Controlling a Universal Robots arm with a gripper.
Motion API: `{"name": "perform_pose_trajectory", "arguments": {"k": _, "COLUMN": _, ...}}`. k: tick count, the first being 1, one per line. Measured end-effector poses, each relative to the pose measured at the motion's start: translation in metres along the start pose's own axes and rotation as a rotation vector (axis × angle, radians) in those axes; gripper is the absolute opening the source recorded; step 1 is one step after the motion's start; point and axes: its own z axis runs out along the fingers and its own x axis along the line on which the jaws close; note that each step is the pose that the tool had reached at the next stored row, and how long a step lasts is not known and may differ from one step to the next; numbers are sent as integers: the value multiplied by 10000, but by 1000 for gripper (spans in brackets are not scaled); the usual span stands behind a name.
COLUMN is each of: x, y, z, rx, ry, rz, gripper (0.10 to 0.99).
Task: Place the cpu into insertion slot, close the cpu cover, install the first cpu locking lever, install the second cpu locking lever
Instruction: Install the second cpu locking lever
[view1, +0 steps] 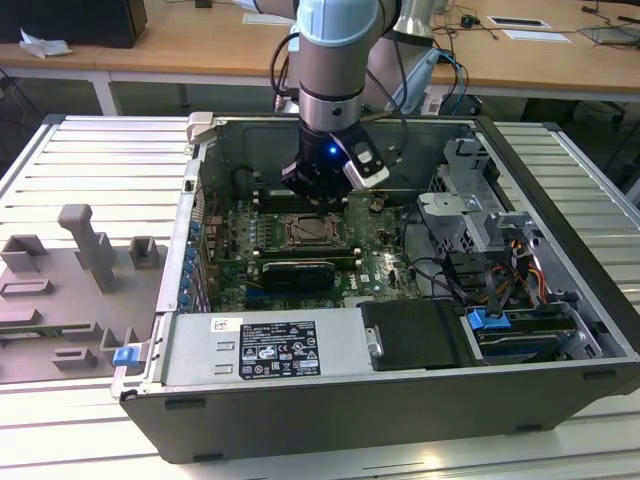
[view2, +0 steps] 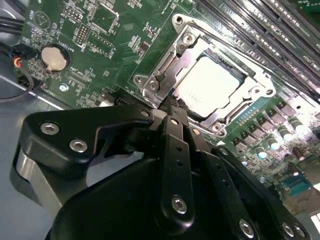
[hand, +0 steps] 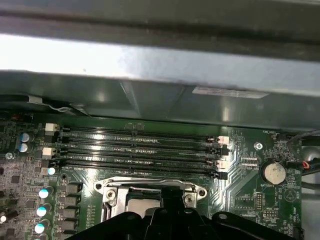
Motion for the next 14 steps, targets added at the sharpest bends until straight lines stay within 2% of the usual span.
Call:
{"name": "perform_pose_trajectory", "arguments": {"k": 2, "x": -5, "y": 9, "z": -102, "rx": -1, "ry": 24, "rz": 3, "gripper": 106}}
{"name": "perform_pose_trajectory", "arguments": {"k": 4, "x": -6, "y": -1, "z": -139, "rx": -6, "ry": 22, "rz": 1, "gripper": 106}}
{"name": "perform_pose_trajectory", "arguments": {"k": 7, "x": 4, "y": -114, "z": -151, "rx": -2, "ry": 24, "rz": 2, "gripper": 106}}
{"name": "perform_pose_trajectory", "arguments": {"k": 9, "x": 16, "y": -272, "z": -159, "rx": -5, "ry": 28, "rz": 3, "gripper": 106}}
{"name": "perform_pose_trajectory", "arguments": {"k": 12, "x": 21, "y": -348, "z": -158, "rx": -15, "ry": 49, "rz": 5, "gripper": 106}}
{"name": "perform_pose_trajectory", "arguments": {"k": 14, "x": 24, "y": -384, "z": -152, "rx": -31, "ry": 148, "rz": 17, "gripper": 106}}
